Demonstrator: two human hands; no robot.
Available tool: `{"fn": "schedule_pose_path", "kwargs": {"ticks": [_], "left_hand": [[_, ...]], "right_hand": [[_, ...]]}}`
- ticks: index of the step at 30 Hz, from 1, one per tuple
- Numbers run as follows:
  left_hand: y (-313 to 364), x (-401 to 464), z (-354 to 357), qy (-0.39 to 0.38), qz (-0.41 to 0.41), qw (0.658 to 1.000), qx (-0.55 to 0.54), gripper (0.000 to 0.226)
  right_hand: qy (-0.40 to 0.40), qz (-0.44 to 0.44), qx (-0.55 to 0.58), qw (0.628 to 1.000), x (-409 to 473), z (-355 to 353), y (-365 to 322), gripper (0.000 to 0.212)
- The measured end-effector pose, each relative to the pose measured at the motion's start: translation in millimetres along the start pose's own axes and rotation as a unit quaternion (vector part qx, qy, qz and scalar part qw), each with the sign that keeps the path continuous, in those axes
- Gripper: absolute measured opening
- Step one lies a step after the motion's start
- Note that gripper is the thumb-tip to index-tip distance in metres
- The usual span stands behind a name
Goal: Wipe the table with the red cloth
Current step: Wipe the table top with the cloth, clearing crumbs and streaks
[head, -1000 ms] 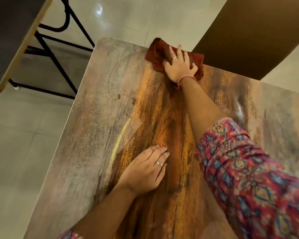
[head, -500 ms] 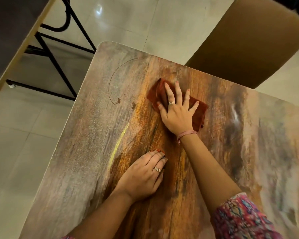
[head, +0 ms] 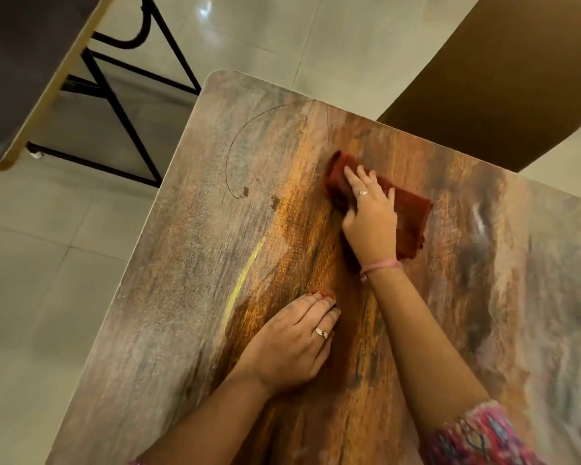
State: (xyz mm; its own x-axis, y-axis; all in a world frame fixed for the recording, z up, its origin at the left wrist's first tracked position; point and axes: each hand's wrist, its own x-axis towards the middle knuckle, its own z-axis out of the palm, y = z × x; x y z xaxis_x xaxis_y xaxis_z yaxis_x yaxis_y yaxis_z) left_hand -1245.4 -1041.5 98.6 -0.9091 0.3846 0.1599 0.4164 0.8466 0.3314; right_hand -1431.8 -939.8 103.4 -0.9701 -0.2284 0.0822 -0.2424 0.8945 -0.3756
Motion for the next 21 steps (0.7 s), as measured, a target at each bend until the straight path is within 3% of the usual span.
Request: {"fn": "schedule_pose_path", "kwargs": {"ticks": [8, 13, 15, 19, 21], "left_hand": [[1.7, 1.2, 0.7, -0.020, -0.001, 1.000, -0.001, 0.042], [0.4, 1.3, 1.2, -0.012, 0.000, 1.000, 0.003, 0.043], [-0.6, 2.5, 1.1, -0.018, 0.000, 1.000, 0.004, 0.044], [0.3, 3.3, 1.4, -0.022, -0.008, 1.000, -0.005, 0.041], [1.2, 2.6, 1.6, -0.019, -0.010, 1.000, -0.015, 0.040]], "right_hand": [[-0.009, 0.130, 0.020, 0.991, 101.9, 2.3, -21.4, 0.060], [-0.078, -0.148, 0.044, 0.985, 5.0, 26.0, -52.9, 0.058], [-0.100, -0.170, 0.039, 0.980, 21.6, 19.1, -42.1, 0.057], [-0.080, 0.004, 0.056, 0.995, 120.0, 9.3, -38.5, 0.060], [-0.064, 0.040, 0.051, 0.996, 131.7, 12.9, -48.7, 0.062]]}}
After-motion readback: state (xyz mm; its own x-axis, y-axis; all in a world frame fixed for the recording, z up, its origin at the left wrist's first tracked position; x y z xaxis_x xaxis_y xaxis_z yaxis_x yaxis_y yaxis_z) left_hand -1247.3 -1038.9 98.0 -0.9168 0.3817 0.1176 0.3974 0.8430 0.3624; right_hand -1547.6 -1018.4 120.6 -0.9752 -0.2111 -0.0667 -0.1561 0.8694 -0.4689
